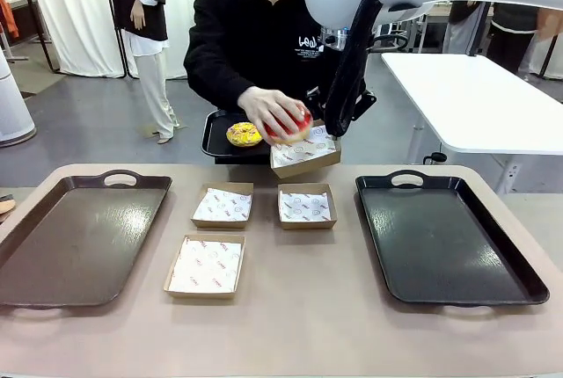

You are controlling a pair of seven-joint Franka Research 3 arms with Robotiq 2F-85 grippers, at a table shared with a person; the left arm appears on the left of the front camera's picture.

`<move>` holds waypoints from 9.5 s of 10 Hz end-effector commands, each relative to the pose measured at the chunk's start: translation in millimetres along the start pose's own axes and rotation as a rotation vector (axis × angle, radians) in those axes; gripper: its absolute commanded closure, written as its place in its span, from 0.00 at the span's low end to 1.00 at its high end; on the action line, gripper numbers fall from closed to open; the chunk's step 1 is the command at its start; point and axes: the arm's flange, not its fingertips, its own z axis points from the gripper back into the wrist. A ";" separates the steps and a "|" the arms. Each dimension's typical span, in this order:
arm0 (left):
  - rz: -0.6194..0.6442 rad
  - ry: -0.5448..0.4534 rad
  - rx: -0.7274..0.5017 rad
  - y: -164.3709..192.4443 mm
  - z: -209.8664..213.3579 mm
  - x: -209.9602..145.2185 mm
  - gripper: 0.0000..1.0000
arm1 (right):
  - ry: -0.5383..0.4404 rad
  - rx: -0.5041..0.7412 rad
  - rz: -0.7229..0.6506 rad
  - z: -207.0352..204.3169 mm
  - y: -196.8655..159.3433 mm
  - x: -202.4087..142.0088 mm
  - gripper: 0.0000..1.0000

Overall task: Individually package the donuts and arrange them on the tray.
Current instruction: Place the picked Paper togo box on the Handle tray while simultaneously picking up another Paper togo box from the table with the other hand.

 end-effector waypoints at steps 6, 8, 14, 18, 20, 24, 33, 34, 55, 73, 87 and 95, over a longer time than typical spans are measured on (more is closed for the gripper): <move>-0.010 -0.008 -0.018 -0.7 1.6 0.2 0.00 | -0.003 -0.004 -0.016 -2.6 -3.4 -6.6 1.00; -0.010 -0.008 -0.018 -0.7 1.6 0.2 0.00 | -0.003 -0.004 -0.016 -2.6 -3.4 -6.6 1.00; 0.000 0.000 0.000 0.0 0.0 0.0 0.00 | 0.001 0.000 0.000 -0.5 -0.1 -0.1 0.99; -0.063 0.133 0.249 -78.2 -23.4 34.8 0.00 | -0.064 0.054 0.036 39.3 -93.8 -55.0 0.99; -0.064 0.207 0.369 -108.5 -49.2 46.7 0.00 | -0.006 0.035 0.013 38.6 -143.6 -79.9 0.99; -0.138 0.287 0.731 -167.4 -144.6 69.9 0.00 | 0.059 -0.009 -0.035 10.5 -205.6 -112.8 0.99; -0.154 0.245 1.040 -108.4 -290.0 72.7 0.00 | -0.022 0.008 0.020 -65.4 -223.2 -85.6 0.99; -0.163 0.224 1.045 -102.9 -301.7 67.7 0.00 | -0.012 0.004 0.002 -56.6 -213.8 -90.6 0.99; -0.178 0.254 1.050 -49.0 -376.3 29.0 0.00 | -0.086 0.007 0.023 -103.4 -223.4 -108.9 0.99; -0.125 0.183 1.201 -5.3 -411.1 42.4 0.00 | 0.061 0.058 -0.032 -159.1 -240.1 -95.7 0.99; -0.046 0.153 1.142 -10.8 -404.4 49.0 1.00 | 0.042 0.179 -0.024 -127.8 -262.8 -109.5 0.00; -0.100 0.100 1.088 -149.9 -350.5 99.1 1.00 | -0.065 0.971 -0.071 -69.0 -418.5 -151.9 0.00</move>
